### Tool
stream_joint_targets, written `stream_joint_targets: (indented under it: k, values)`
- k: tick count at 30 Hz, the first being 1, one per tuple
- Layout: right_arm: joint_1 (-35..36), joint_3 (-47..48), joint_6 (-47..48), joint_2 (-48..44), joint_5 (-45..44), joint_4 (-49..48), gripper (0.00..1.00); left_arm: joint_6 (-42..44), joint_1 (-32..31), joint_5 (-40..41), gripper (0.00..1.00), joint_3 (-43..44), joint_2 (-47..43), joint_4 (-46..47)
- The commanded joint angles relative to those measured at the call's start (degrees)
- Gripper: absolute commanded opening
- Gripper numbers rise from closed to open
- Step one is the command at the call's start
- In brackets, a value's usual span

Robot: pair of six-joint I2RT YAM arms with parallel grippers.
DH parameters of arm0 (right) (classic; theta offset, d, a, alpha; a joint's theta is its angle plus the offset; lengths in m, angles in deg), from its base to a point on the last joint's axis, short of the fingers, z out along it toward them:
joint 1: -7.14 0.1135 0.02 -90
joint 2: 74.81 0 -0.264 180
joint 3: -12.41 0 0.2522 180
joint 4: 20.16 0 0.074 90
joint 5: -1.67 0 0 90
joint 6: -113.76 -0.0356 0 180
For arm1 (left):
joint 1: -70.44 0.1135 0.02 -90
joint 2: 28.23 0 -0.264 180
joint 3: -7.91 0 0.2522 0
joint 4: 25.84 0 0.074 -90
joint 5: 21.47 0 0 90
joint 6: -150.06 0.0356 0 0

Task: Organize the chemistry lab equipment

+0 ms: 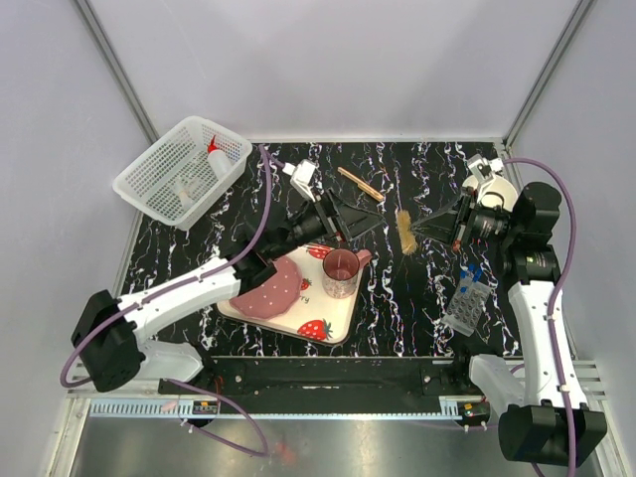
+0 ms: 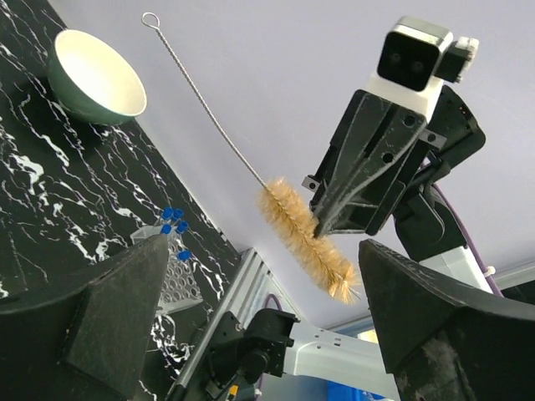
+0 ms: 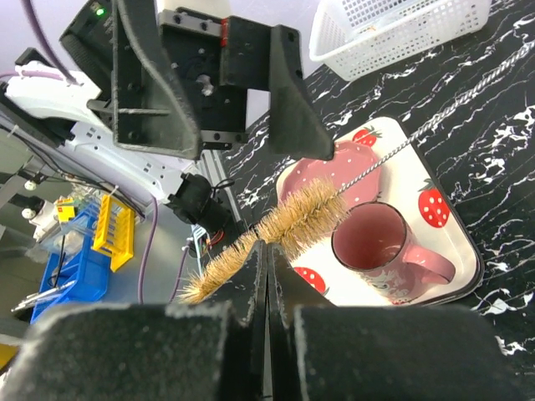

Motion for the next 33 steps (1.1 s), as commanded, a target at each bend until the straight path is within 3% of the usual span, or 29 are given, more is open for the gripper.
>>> stream_joint_targets:
  k: [1, 9, 12, 16, 19, 20, 21, 23, 25, 26, 27, 29, 31, 33]
  values:
    - [0.7, -0.2, 5.6, -1.6, 3.2, 3.0, 0.0, -6.5, 0.4, -3.5, 0.99, 3.4, 2.9, 6.4]
    - [1.6, -0.3, 7.8, -1.5, 6.4, 3.2, 0.0, -14.2, 0.3, -5.4, 0.99, 11.1, 14.0, 11.7]
    - [1.7, -0.7, 8.2, -1.6, 6.5, 3.1, 0.0, -14.7, 0.3, -5.3, 0.93, 13.2, 16.3, 12.0]
    - [1.7, -1.0, 8.9, -1.7, 6.2, 3.2, 0.0, -14.0, 0.4, -5.7, 0.69, 14.3, 17.4, 10.8]
    - [1.7, -1.2, 9.4, -1.6, 6.1, 3.2, 0.0, -13.7, 1.1, -6.8, 0.3, 13.7, 17.3, 10.5]
    - [1.7, -1.1, 9.5, -1.6, 6.0, 3.2, 0.0, -13.9, 1.3, -7.3, 0.07, 13.5, 17.4, 11.0]
    - [1.7, -1.1, 9.7, -1.6, 5.7, 3.2, 0.0, -14.3, 2.0, -8.4, 0.0, 13.3, 17.4, 11.0]
    - [1.7, -0.9, 9.9, -1.4, 5.2, 3.7, 0.0, -14.6, 2.8, -9.3, 0.0, 12.5, 16.9, 11.3]
    - [1.7, -0.3, 11.2, -1.4, 4.0, 5.1, 0.15, -15.8, 4.6, -10.7, 0.0, 10.9, 15.8, 11.3]
    - [1.7, 0.0, 11.8, -1.5, 3.4, 5.8, 0.27, -16.2, 5.6, -11.4, 0.0, 10.3, 15.3, 11.3]
    - [1.7, 1.1, 12.8, -1.4, 2.1, 6.8, 0.51, -16.8, 8.0, -13.1, 0.0, 9.7, 14.6, 11.0]
    - [1.7, 2.6, 17.3, -1.2, 0.2, 11.4, 0.73, -16.9, 11.6, -14.8, 0.0, 7.5, 11.7, 8.7]
    - [1.7, 5.3, 23.3, -0.7, -4.0, 17.6, 0.93, -12.0, 19.1, -17.3, 0.0, 7.1, 8.0, 2.3]
    - [1.7, 7.9, 29.1, -0.1, -7.4, 23.7, 0.97, -1.5, 28.5, -18.2, 0.0, 10.3, 6.1, -13.3]
